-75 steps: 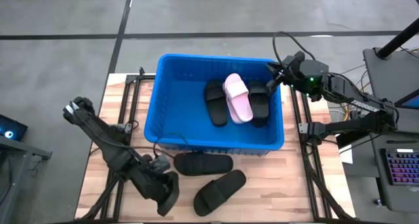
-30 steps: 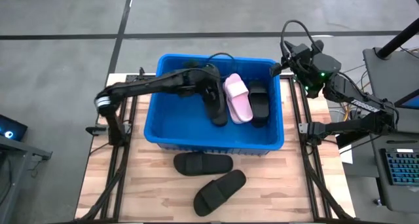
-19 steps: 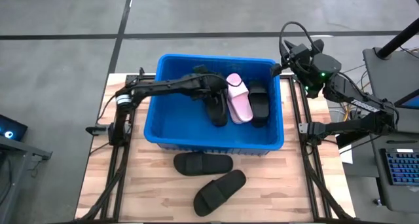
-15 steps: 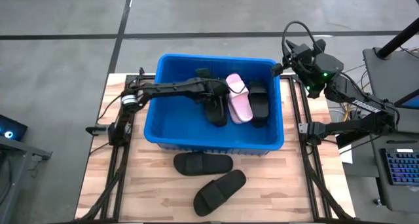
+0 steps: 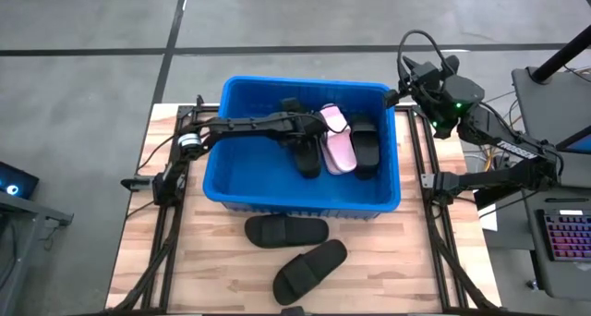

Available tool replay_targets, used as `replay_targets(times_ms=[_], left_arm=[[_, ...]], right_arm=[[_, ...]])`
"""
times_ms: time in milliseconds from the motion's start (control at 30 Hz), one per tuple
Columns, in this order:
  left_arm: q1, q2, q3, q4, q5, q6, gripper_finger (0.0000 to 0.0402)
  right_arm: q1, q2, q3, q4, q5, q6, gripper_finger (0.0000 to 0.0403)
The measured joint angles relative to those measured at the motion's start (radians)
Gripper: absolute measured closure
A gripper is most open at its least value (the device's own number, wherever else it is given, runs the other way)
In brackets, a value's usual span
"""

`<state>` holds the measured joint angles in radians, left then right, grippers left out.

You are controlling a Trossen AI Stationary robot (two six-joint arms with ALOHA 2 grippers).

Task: Pick and place slides into bin
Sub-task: Put the black slide into the blue bin

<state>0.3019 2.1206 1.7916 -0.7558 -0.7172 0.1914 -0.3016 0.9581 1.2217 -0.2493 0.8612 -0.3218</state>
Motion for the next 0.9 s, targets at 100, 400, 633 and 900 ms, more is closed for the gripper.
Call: replay_targets(times_ms=[100,400,633,900], left_arm=[[0.005,0.019,-0.001,0.029,0.001,0.003,0.0401],[0.008,0.028,-0.012,0.050,0.006,0.026,0.0401],[0.013,0.030,-0.005,0.052,0.009,0.026,0.0334],[0.018,0.025,0.011,0.030,0.044,0.035,0.0201]], right_arm=[[0.000,-0.001,0.000,0.000,0.000,0.000,0.0346],[0.000,-0.001,0.000,0.000,0.000,0.014,0.0346],[0.000,-0.001,0.000,0.000,0.000,0.015,0.0346],[0.000,-0.001,0.000,0.000,0.000,0.007,0.0346]])
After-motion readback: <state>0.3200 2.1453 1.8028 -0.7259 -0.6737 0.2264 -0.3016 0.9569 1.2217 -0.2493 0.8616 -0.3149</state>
